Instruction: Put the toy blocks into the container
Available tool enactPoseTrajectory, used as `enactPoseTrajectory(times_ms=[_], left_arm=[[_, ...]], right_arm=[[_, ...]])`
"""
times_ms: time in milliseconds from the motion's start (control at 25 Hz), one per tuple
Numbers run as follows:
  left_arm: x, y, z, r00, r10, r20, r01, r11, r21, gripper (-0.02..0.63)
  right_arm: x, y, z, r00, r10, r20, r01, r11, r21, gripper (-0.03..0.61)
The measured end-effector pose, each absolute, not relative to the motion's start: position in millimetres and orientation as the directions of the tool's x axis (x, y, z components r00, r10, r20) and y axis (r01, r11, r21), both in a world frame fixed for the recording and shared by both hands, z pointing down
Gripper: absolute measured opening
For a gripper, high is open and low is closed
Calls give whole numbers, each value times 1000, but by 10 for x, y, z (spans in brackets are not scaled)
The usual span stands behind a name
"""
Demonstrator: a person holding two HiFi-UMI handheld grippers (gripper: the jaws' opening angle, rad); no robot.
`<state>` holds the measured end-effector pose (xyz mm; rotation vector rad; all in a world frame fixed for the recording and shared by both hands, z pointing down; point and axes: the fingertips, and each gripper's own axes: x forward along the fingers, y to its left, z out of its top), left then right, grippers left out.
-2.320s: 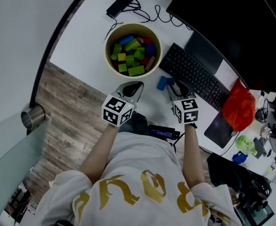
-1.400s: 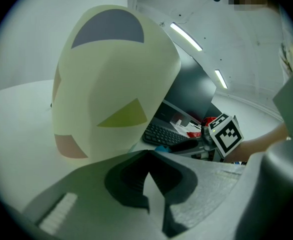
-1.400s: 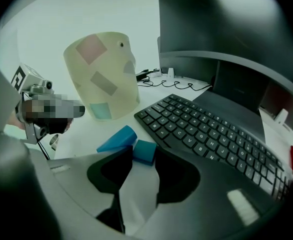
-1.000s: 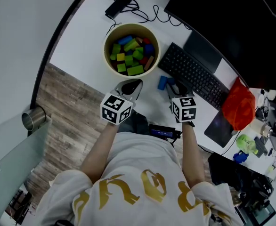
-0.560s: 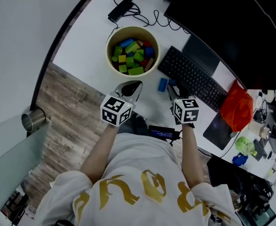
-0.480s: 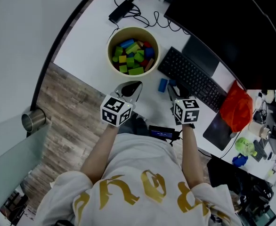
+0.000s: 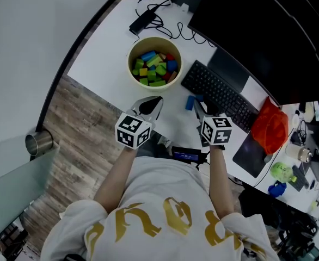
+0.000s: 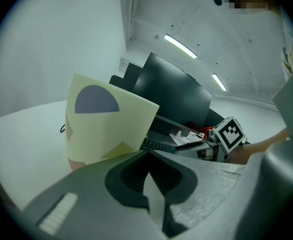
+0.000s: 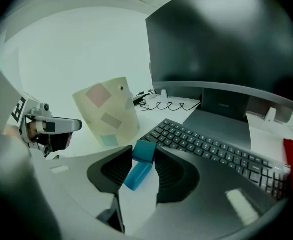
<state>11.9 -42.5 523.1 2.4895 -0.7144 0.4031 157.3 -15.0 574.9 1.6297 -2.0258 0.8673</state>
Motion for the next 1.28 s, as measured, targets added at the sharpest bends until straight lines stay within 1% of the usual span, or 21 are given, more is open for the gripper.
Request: enactPoseTrajectory(times_ms=[560,1000,1280], left_arm=[[-70,-439,4836,794,-496,351,-601,-725,336,6],[-134,-433,4671,782,-530,328,-619,-721,313,6],[-207,-484,4497,774,-562,292,-632,-716,297,6]], right_arm=[[1709,-89,5464,-212,-783,585,-964,68,-258,169],[1662,-104,5181,-235,-821,520,-953,88,-291,169],[1617,-193,4927,-256,-847,466,-944,116,-308,169]])
